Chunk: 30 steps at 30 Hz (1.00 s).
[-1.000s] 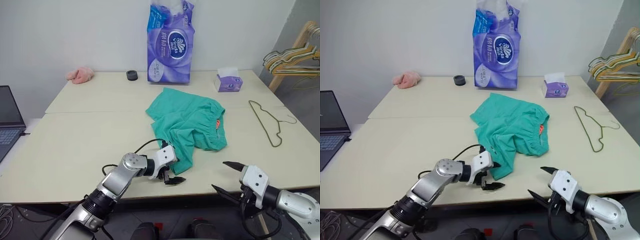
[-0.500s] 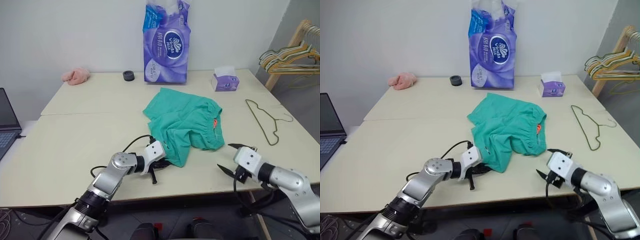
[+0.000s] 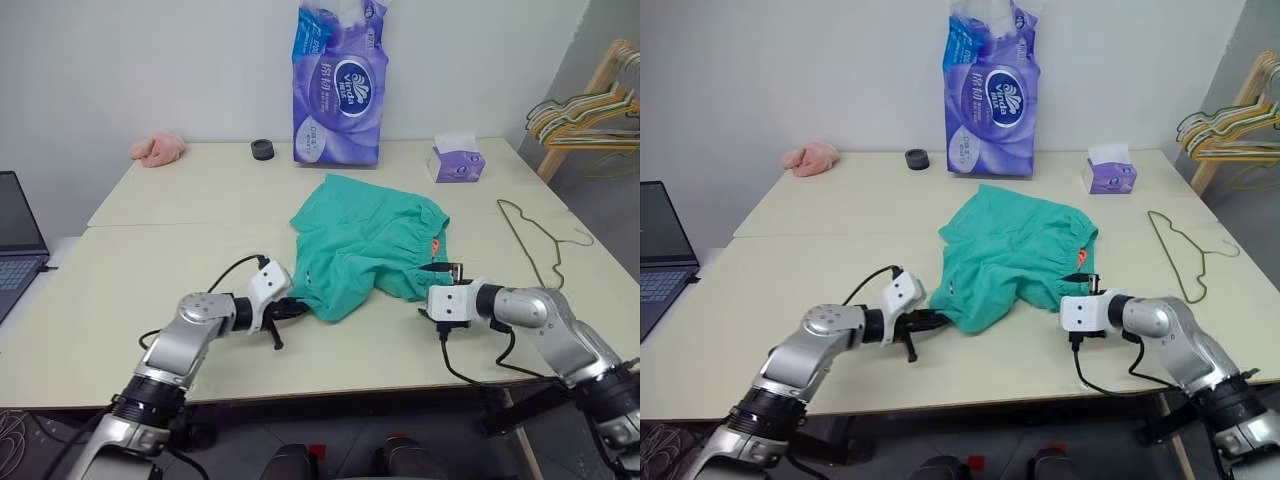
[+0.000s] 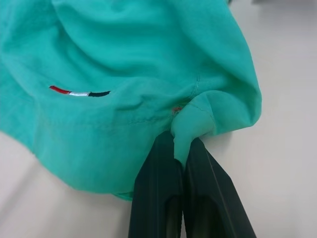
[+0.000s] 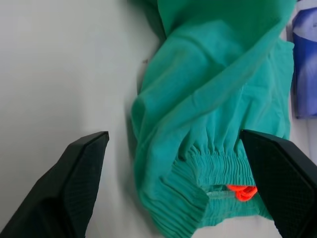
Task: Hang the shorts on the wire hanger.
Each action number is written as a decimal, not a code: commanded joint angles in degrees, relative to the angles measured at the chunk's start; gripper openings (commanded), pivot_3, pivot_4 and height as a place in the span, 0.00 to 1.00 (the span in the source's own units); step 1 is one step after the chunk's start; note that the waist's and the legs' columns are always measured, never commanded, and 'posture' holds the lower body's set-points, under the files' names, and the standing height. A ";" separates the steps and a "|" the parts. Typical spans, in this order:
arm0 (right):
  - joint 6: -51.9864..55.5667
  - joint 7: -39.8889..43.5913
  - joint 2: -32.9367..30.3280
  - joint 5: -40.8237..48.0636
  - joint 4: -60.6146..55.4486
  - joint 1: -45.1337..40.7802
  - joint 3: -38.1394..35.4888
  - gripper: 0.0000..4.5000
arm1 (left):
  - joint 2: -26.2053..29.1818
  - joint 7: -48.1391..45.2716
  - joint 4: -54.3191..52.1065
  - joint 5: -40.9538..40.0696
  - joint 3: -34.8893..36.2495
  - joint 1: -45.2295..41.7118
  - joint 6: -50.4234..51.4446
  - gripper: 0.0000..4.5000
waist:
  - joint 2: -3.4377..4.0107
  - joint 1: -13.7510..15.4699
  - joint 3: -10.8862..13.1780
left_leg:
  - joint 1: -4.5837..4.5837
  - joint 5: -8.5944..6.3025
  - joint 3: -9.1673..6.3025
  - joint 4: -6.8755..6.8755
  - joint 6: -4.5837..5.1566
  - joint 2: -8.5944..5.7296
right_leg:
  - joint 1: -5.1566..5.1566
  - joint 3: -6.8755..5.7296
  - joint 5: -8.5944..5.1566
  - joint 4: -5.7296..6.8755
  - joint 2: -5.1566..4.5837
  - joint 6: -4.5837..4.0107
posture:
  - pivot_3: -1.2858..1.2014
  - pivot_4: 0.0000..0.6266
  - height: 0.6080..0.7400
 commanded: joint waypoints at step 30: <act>30.05 15.68 -9.16 13.40 -34.70 22.79 -14.55 0.01 | 18.00 -28.94 -9.89 -6.32 -3.42 6.94 2.61 0.00 | 0.30 -0.41 0.32 | 0.09 -0.07 0.02 0.05 -0.05 0.09 | 0.01 -0.04 -0.29 0.16 0.01 0.20 | 0.48 0.10 1.00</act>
